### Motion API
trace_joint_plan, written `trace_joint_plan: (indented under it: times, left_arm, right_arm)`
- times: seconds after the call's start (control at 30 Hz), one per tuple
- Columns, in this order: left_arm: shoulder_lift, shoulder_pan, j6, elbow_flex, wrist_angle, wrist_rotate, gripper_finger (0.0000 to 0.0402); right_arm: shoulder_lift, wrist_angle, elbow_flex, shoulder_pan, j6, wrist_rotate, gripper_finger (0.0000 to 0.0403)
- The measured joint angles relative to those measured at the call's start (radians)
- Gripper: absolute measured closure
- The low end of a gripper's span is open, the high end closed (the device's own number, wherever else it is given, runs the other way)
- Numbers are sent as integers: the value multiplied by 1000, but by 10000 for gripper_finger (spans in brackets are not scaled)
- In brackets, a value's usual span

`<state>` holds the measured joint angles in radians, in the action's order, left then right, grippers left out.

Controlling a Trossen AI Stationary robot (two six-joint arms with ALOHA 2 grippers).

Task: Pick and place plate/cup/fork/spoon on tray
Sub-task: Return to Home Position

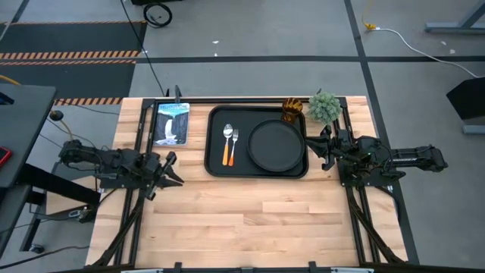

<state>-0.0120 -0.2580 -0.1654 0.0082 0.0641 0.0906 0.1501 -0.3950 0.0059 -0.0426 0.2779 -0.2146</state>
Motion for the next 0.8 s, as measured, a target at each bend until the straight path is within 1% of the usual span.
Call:
trace_joint_plan:
  times: [0.13,0.8]
  left_arm:
    - [0,0,-1,0,47,2,349]
    - [0,0,-1,0,57,0,349]
  right_arm:
    - [0,0,0,0,0,0,334]
    - [0,0,0,0,0,0,334]
